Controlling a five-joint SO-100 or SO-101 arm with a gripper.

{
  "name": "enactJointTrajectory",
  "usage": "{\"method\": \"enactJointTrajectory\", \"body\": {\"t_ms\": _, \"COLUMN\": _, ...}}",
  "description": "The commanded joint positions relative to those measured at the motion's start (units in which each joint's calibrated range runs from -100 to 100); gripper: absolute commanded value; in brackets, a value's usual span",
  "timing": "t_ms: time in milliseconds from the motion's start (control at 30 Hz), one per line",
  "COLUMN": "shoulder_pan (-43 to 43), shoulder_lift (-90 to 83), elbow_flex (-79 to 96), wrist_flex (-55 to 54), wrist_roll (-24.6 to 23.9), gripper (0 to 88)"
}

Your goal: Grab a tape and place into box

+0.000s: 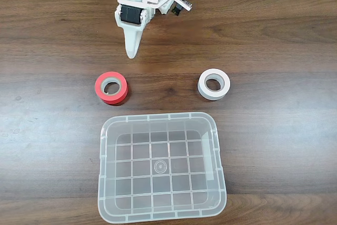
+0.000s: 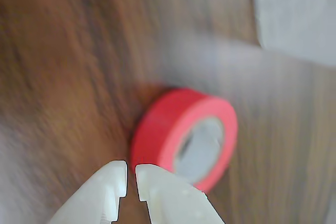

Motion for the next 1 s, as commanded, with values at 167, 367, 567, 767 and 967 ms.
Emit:
{"method": "enactJointTrajectory", "body": {"t_ms": 167, "shoulder_pan": 13.14, "shoulder_lift": -0.79, "elbow_flex": -3.46, "wrist_flex": -7.86, "wrist_roll": 6.64, "gripper": 1.2}}
{"method": "enactJointTrajectory", "body": {"t_ms": 367, "shoulder_pan": 21.04, "shoulder_lift": -0.07, "elbow_flex": -3.63, "wrist_flex": -7.34, "wrist_roll": 10.44, "gripper": 1.2}}
{"method": "enactJointTrajectory", "body": {"t_ms": 567, "shoulder_pan": 21.04, "shoulder_lift": 0.25, "elbow_flex": -5.21, "wrist_flex": -5.03, "wrist_roll": 10.49, "gripper": 1.1}}
{"method": "enactJointTrajectory", "body": {"t_ms": 767, "shoulder_pan": 15.85, "shoulder_lift": 6.29, "elbow_flex": -13.09, "wrist_flex": 2.42, "wrist_roll": 7.33, "gripper": 1.1}}
{"method": "enactJointTrajectory", "body": {"t_ms": 967, "shoulder_pan": 11.31, "shoulder_lift": 24.87, "elbow_flex": -26.5, "wrist_flex": 2.16, "wrist_roll": 5.32, "gripper": 1.1}}
